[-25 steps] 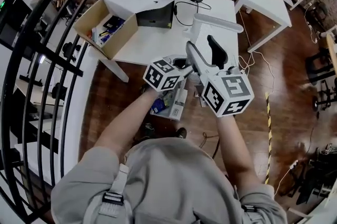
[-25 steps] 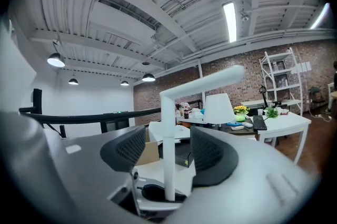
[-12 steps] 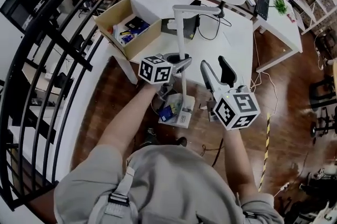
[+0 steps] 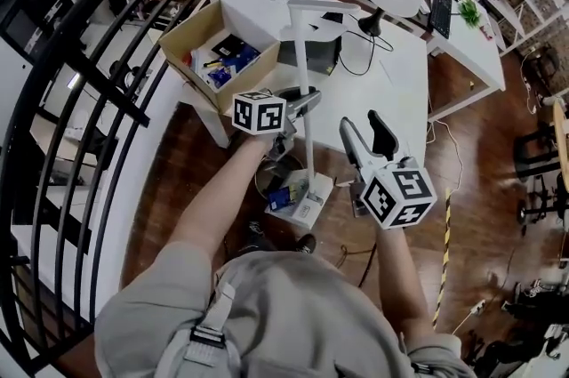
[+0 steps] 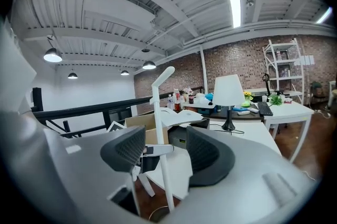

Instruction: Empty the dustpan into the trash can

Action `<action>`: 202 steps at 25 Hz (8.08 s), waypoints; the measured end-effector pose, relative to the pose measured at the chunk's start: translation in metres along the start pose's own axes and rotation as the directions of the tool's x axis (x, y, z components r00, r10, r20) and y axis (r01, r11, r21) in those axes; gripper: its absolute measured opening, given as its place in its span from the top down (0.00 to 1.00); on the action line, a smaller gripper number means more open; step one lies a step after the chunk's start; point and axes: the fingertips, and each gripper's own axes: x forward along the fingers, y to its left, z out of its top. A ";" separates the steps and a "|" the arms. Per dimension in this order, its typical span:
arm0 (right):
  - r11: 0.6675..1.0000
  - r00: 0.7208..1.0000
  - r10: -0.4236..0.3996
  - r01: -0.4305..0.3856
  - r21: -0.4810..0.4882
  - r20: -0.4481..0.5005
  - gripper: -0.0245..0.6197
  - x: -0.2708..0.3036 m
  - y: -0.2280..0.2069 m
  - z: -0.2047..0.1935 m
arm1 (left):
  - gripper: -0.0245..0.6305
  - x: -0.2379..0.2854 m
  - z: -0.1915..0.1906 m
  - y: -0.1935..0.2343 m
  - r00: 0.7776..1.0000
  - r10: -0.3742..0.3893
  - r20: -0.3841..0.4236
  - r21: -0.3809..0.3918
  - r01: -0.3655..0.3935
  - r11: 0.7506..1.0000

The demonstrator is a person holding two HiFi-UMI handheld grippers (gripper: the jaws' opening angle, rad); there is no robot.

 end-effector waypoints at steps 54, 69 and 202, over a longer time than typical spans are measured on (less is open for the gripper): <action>0.998 0.993 -0.046 0.050 -0.034 0.105 0.61 -0.026 -0.021 0.055 | 0.81 0.052 -0.041 -0.139 0.976 -0.186 -0.111 0.039 0.191 0.981; 0.964 0.915 -0.264 0.262 0.048 0.304 0.61 -0.212 -0.128 0.096 | 0.81 0.139 -0.180 -0.311 0.917 -0.249 -0.311 0.132 0.301 0.944; 0.985 0.964 -0.171 0.163 0.057 0.201 0.96 -0.318 0.026 -0.057 | 0.96 -0.083 -0.150 -0.393 0.971 -0.176 -0.160 0.438 0.230 0.869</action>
